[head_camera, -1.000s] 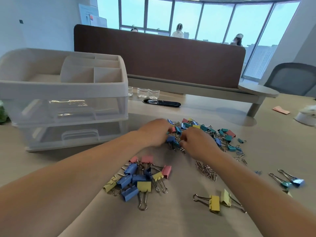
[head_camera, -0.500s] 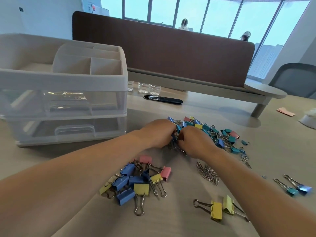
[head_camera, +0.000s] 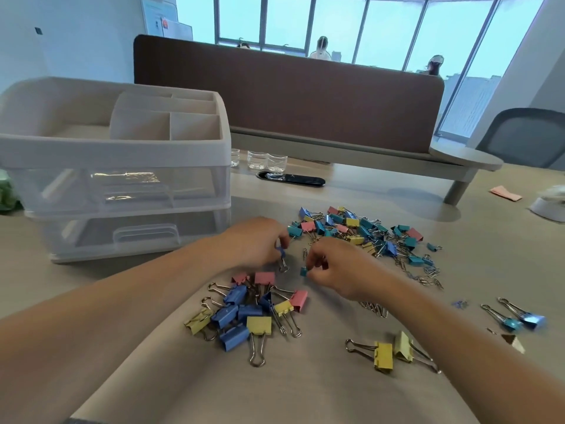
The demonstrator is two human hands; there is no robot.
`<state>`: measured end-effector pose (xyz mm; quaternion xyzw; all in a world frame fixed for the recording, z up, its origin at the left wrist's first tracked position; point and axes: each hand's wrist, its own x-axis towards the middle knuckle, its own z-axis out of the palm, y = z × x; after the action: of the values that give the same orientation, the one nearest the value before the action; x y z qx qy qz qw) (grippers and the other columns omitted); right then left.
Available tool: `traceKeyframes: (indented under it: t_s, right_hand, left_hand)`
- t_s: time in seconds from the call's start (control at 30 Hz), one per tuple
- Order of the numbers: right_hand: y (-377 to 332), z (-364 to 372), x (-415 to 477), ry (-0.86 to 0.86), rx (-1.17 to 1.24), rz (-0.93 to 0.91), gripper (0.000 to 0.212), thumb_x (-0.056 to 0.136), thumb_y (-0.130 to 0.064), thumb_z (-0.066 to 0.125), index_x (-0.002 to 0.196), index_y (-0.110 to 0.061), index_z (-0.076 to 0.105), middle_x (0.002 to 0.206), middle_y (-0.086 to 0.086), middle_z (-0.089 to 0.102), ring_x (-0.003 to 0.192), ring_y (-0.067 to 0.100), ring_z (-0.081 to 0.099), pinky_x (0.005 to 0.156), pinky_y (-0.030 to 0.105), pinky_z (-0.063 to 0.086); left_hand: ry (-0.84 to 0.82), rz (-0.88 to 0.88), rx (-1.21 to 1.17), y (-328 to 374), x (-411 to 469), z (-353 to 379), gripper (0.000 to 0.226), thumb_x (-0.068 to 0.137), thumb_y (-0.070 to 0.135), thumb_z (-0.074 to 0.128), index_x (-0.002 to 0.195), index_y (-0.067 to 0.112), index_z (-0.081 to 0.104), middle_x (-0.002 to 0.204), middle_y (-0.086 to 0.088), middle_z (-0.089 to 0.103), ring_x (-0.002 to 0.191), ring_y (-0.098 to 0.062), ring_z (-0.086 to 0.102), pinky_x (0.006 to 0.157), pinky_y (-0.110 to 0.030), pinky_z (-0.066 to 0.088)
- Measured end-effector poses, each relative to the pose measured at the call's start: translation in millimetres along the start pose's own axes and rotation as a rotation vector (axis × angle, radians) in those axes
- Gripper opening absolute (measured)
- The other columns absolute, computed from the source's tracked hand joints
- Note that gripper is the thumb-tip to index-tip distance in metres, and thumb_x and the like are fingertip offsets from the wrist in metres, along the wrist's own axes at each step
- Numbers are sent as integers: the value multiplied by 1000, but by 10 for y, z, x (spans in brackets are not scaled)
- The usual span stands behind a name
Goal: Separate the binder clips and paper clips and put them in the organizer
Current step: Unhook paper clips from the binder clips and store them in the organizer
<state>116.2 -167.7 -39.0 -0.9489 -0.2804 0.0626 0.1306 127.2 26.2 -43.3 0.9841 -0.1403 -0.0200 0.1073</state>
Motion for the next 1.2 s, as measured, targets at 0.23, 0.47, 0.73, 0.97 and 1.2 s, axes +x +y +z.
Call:
traceKeyframes:
  t_s: [0.23, 0.47, 0.73, 0.97, 1.2]
  right_hand:
    - [-141, 107, -61, -62, 12, -10, 18, 97, -28, 57, 111, -26, 68, 106, -9, 64, 94, 9, 58, 80, 25, 47]
    - [-107, 65, -33, 13, 55, -6, 21, 99, -20, 52, 110, -26, 69, 109, -9, 68, 95, 5, 60, 89, 23, 48]
    - [427, -103, -41, 181, -50, 227, 36, 97, -10, 47, 121, -24, 69, 126, -3, 66, 104, 13, 63, 92, 30, 53]
    - [681, -45, -145, 148, -21, 246, 34, 99, -15, 48, 128, -24, 64, 124, -3, 67, 71, 3, 60, 69, 22, 52]
    - [792, 11, -179, 177, -50, 210, 34, 99, -12, 46, 125, -22, 65, 113, 0, 70, 60, -1, 50, 63, 23, 52]
  left_hand:
    - [-24, 0, -7, -38, -175, 19, 16, 96, 31, 57, 104, 22, 66, 103, 3, 65, 90, -12, 58, 75, -27, 44]
    - [-5, -1, 52, -24, -133, -39, 21, 96, 35, 56, 101, 18, 66, 99, -1, 65, 87, -16, 59, 77, -32, 48]
    - [-41, 75, 25, 263, 57, 15, 32, 100, 21, 44, 125, 17, 64, 124, -4, 63, 105, -20, 58, 85, -31, 46]
    - [-97, 122, 91, 368, 208, 246, 43, 96, 19, 42, 137, 26, 54, 138, 0, 55, 119, -21, 55, 97, -33, 47]
    - [-142, 125, 149, 500, 310, 332, 45, 96, 17, 40, 140, 25, 49, 127, -1, 57, 109, -22, 59, 91, -41, 52]
